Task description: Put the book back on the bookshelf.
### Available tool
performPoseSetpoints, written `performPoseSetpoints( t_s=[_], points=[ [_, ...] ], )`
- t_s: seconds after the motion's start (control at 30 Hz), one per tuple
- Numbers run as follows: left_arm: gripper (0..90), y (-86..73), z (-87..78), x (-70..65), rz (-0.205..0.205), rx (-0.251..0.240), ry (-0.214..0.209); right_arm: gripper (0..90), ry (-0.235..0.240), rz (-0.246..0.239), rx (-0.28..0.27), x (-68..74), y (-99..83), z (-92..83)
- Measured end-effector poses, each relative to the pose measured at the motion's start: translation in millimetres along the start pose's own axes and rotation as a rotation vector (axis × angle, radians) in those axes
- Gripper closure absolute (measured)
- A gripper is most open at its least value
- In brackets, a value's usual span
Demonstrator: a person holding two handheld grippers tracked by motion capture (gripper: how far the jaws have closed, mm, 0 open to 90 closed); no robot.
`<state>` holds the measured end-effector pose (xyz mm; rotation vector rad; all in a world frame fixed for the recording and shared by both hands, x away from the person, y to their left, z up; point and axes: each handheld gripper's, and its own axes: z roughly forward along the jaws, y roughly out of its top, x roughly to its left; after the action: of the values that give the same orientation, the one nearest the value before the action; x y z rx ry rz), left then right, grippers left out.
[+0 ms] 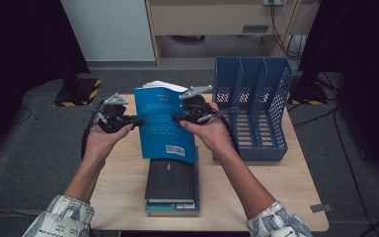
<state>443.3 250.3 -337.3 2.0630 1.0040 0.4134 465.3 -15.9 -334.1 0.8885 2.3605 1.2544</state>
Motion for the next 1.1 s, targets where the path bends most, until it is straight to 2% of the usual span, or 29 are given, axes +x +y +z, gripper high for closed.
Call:
performPoseSetpoints(
  t_s=[0.17, 0.37, 0.67, 0.7, 0.97, 1.1],
  points=[
    [77.9, 4.9, 2.6, 2.1, 0.01, 0.002, 0.004, 56.2, -0.014, 0.006, -0.023, -3.7, 0.3, 2.0],
    [77.8, -3.1, -4.2, -4.4, 0.023, -0.004, 0.005, 56.6, -0.02, -0.023, -0.041, 3.1, -5.5, -2.3],
    [77.6, -14.0, -18.8, -24.9, 0.052, -0.025, 0.023, 56.0, 0.009, -0.037, -0.063, 13.6, -20.7, -21.5],
    [77.6, -14.4, -19.7, -25.7, 0.06, -0.023, 0.023, 55.8, 0.01, -0.035, -0.065, 14.7, -22.4, -23.7],
    [77.4, -23.0, -25.0, -25.5, 0.045, -0.045, -0.007, 50.7, 0.049, -0.059, -0.066, 22.8, -25.0, -33.2],
    [77.4, -24.4, -25.9, -26.3, 0.051, -0.047, -0.008, 48.8, 0.068, -0.07, -0.065, 24.8, -23.8, -35.9]
  ],
)
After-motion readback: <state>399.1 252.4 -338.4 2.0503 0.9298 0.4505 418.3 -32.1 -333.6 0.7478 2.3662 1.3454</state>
